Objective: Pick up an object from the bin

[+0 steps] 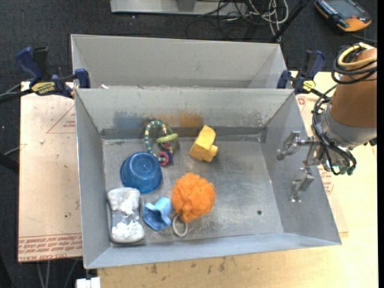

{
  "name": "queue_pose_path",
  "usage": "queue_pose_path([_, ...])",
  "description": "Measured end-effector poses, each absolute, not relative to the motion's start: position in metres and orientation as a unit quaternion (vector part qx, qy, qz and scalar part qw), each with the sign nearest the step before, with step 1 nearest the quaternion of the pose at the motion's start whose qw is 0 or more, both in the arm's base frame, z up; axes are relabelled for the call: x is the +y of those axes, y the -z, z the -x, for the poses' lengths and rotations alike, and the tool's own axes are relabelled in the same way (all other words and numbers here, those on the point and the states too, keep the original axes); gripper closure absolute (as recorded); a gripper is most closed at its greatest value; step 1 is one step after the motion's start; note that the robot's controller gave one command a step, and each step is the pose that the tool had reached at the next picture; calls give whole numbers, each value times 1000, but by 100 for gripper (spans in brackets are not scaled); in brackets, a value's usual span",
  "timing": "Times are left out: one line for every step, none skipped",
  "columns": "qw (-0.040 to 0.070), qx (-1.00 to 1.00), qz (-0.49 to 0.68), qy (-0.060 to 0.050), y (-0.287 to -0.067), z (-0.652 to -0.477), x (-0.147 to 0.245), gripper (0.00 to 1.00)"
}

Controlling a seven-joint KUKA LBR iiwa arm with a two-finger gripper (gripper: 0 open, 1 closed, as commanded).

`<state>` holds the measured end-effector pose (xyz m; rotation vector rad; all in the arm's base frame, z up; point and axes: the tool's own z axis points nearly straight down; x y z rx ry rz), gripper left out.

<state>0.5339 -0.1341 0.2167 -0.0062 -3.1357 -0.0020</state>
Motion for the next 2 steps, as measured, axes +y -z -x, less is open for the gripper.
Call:
queue_pose_path([1,-1000,1,0,-219,-534,-134,0])
queue_pose_path([-2,-1000,25,0,-207,-550,-126,0])
